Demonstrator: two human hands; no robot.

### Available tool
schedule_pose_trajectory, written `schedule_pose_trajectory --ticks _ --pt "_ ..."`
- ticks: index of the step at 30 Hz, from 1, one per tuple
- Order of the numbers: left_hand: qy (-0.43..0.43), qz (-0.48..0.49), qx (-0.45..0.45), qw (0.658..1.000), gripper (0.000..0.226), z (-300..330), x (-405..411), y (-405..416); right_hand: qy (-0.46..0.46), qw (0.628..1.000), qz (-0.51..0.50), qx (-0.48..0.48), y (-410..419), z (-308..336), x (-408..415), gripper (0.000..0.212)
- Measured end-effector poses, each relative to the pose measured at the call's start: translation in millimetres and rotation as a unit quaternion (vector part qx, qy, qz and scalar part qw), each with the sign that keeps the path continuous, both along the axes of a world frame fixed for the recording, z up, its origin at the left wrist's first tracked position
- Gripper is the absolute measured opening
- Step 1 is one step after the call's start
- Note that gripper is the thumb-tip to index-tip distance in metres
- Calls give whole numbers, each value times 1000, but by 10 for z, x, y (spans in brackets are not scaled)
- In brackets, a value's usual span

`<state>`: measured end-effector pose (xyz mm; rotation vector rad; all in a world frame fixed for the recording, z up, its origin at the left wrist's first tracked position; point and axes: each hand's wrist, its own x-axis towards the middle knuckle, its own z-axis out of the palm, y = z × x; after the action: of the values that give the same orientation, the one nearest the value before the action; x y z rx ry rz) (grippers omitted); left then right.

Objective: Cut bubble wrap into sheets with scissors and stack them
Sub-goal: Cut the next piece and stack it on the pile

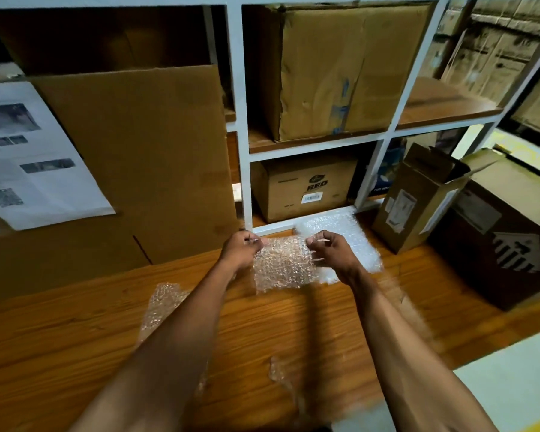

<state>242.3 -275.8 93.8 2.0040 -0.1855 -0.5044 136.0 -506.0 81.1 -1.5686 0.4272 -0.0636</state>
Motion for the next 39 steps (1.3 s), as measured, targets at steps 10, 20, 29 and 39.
schedule_pose_trajectory --ticks 10,20,29,39 --pt "125 31 -48 990 74 -325 -130 -1051 27 999 -32 25 -1073 -156 94 11" --pt "96 72 -33 992 43 -500 208 -1872 84 996 19 5 -2067 -262 371 49" --pt "66 -73 61 993 58 -250 699 -2296 137 988 63 31 -2321 -334 434 20" --pt "-11 -127 121 984 57 -406 1055 -2807 279 948 151 15 -2487 -414 477 18"
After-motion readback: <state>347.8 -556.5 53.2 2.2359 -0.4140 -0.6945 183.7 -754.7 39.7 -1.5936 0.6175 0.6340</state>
